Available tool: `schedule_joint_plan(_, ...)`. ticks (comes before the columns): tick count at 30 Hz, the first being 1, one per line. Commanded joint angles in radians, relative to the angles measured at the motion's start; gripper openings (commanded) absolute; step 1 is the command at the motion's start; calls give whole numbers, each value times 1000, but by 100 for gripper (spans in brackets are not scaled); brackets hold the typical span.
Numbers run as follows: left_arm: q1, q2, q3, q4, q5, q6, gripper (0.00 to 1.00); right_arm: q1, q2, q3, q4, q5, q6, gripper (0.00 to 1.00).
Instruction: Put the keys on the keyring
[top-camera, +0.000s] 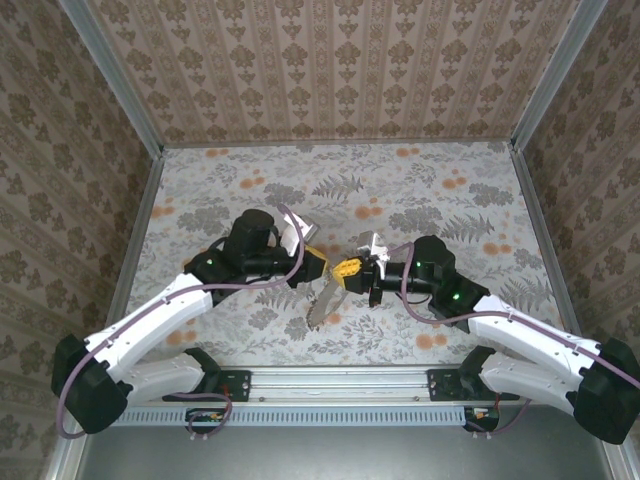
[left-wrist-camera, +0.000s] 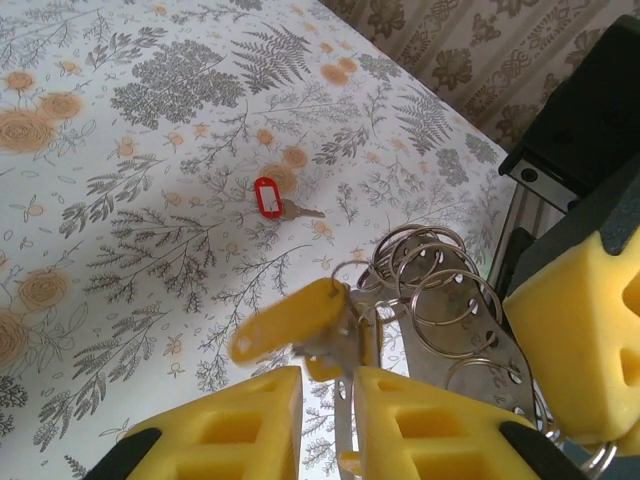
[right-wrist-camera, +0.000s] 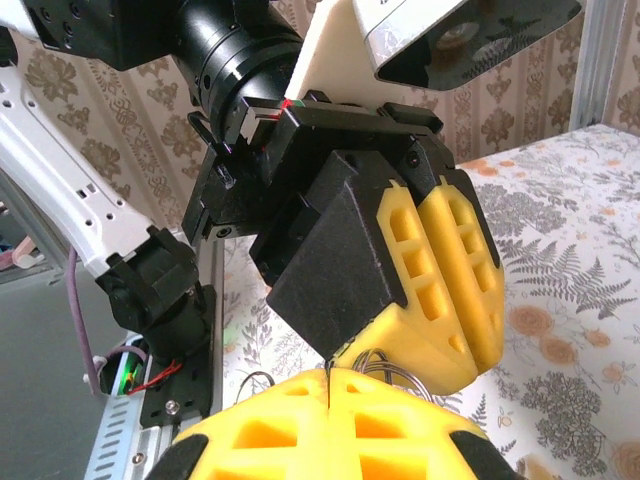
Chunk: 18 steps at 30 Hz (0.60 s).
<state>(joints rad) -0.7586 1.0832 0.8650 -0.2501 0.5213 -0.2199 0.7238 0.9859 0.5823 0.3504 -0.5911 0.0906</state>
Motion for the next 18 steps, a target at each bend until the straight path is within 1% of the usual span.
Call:
schedule_joint_plan(1,23,-58,37,-20,56,19,22,-9,-23,25,121,-59,53,0)
schedule_joint_plan(6,38,-119,81,-92,78,47,22,-23,-48,38,172,-79,104,0)
schedule_joint_plan(10,38,-185,117,-120,114,71,22,-54,-75,43,214,-106,163,0)
schedule_joint_plan(14,34,-243,128,-94,207,76,19,-81,-72,44,249,-135,211,0)
schedule_joint_plan(18,5,-249,126,-38,305,56,17,-89,-58,54,276,-153,241,0)
